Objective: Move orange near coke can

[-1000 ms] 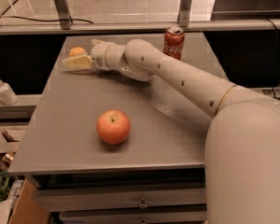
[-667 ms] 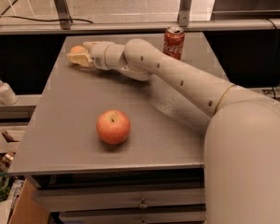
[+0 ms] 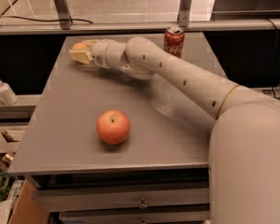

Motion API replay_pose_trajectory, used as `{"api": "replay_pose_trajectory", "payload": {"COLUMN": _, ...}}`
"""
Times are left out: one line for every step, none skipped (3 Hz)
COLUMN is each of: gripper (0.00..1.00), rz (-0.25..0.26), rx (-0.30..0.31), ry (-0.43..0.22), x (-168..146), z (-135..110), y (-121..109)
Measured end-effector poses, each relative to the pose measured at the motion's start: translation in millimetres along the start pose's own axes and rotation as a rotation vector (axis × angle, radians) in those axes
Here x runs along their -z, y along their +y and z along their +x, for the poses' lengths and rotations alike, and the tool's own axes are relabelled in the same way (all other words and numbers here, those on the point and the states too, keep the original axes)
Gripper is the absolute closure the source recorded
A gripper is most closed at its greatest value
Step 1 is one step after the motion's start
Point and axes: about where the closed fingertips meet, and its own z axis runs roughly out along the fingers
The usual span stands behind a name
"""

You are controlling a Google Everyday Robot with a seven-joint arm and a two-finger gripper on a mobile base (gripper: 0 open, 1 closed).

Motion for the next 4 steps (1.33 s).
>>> {"api": "replay_pose_trajectory", "payload": {"gripper": 1.0, "rz": 0.018, "rx": 0.013, "ry": -0.007, "x": 26, "z": -11, "y": -1}}
{"api": "replay_pose_trajectory", "payload": {"gripper": 1.0, "rz": 0.049, "rx": 0.006, "ry": 0.014, "x": 62, "z": -10, "y": -1}}
{"api": "replay_pose_trajectory", "payload": {"gripper": 1.0, "rz": 0.073, "rx": -0.005, "ry": 0.043, "x": 91, "z": 1, "y": 0}}
{"api": "replay_pose_trajectory", "payload": {"gripper": 1.0, "rz": 0.107, "rx": -0.021, "ry": 0.074, "x": 117, "z": 13, "y": -1}}
